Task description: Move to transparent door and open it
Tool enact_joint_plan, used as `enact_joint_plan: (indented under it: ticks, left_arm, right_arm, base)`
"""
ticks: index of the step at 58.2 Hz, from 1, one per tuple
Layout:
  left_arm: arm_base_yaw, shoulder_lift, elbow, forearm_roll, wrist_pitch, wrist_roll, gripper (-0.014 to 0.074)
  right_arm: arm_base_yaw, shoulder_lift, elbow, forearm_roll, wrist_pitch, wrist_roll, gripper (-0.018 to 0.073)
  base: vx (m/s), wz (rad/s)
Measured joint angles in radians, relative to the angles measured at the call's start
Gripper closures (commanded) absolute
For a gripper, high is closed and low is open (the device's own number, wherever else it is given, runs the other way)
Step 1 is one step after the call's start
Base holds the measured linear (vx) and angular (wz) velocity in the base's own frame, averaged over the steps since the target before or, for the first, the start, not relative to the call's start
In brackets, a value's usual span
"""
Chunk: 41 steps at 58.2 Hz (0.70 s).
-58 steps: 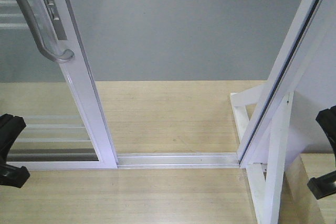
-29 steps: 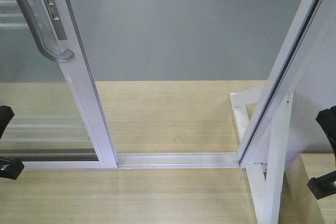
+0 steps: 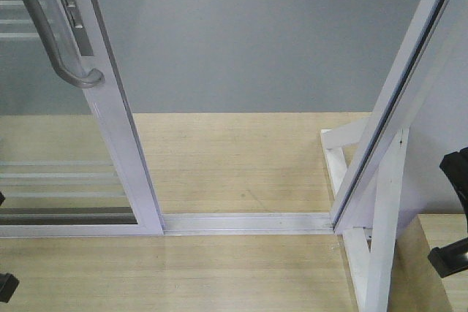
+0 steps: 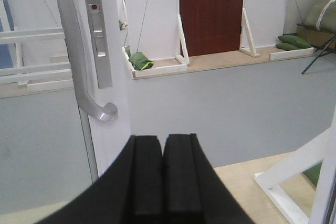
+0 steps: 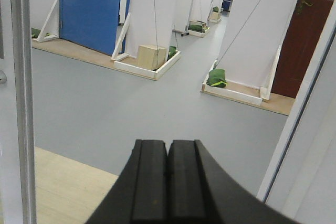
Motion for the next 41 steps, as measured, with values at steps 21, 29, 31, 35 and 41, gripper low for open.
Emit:
enact_joint_plan:
  ticks: [21,29,31,35,41]
  left_arm:
    - [0.0,-0.132,0.005,0.0,0.152,0.002,0.0603]
    - [0.0,-0.132,0.005,0.0,0.152,0.002,0.0603]
    - [0.0,-0.132,0.005,0.0,0.153,0.002,0.0603]
    - [0.0,-0.132,0.005,0.0,0.153,0.002,0.0603]
    - [0.0,-0.132,0.005,0.0,0.153,0.002,0.0603]
  right_arm:
    - [0.0,0.0,0.001,0.0,0.0,0.0,0.0564]
    - [0.0,0.0,0.001,-0.001,0.0,0.0,0.0564]
    - [0.0,0.0,0.001,-0.001,0.0,0.0,0.0564]
    - [0.0,0.0,0.001,-0.001,0.0,0.0,0.0564]
    - [0.0,0.0,0.001,-0.001,0.0,0.0,0.0564]
  base:
    - [0.0,0.0]
    - [0.0,0.0]
    - [0.0,0.0]
    - [0.0,0.0]
    - [0.0,0.0]
